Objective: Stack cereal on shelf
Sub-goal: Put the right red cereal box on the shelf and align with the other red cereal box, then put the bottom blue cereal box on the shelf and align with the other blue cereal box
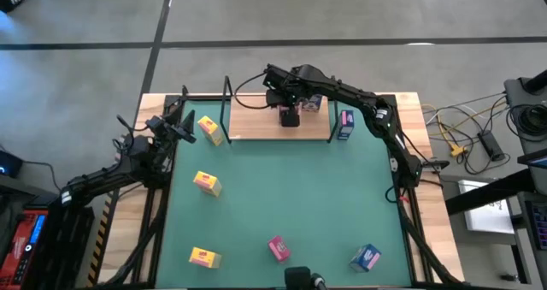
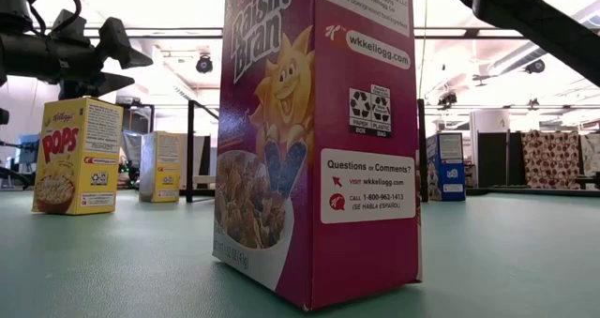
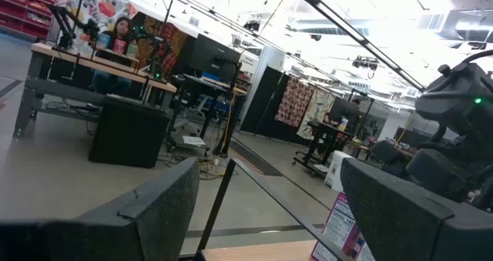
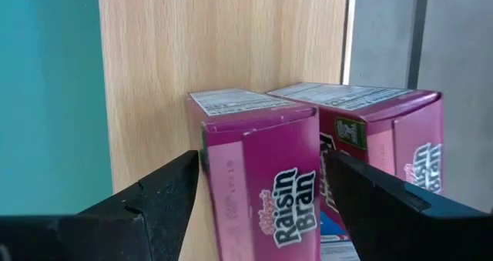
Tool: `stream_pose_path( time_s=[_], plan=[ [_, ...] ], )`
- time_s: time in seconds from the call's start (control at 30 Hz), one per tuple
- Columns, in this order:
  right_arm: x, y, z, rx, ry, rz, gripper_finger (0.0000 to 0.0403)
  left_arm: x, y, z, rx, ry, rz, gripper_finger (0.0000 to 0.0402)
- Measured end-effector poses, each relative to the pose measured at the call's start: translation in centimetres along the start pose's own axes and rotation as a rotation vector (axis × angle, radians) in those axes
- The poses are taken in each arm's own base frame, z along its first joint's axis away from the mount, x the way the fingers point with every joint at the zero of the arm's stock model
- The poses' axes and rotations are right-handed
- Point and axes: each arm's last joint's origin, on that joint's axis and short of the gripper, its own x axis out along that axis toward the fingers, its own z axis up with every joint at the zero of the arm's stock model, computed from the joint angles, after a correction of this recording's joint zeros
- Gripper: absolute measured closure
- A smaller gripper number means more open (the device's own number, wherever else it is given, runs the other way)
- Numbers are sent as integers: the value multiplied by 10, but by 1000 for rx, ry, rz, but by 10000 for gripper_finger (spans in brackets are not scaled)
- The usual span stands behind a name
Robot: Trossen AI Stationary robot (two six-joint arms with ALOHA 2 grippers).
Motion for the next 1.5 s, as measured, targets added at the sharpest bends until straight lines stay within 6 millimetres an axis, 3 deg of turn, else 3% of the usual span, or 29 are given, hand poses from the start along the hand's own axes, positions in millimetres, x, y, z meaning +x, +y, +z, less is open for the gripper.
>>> stream_pose_path(
  time_s=[0.33, 0.73, 1.0, 1.23, 1.5],
  plan=[
    [-15, 4, 0, -9, -5, -3, 131, 0, 0, 0, 0, 0, 0, 102],
    [-57, 19, -1, 23, -57, -36, 131, 0, 0, 0, 0, 0, 0, 102],
    [-65, 65, 10, 98, 2, 30, 135, 0, 0, 0, 0, 0, 0, 102],
    [-76, 105, 19, 318, 14, 13, 151, 0, 0, 0, 0, 0, 0, 102],
    [-81, 176, 23, 476, 90, 37, 170, 0, 0, 0, 0, 0, 0, 102]
  ],
)
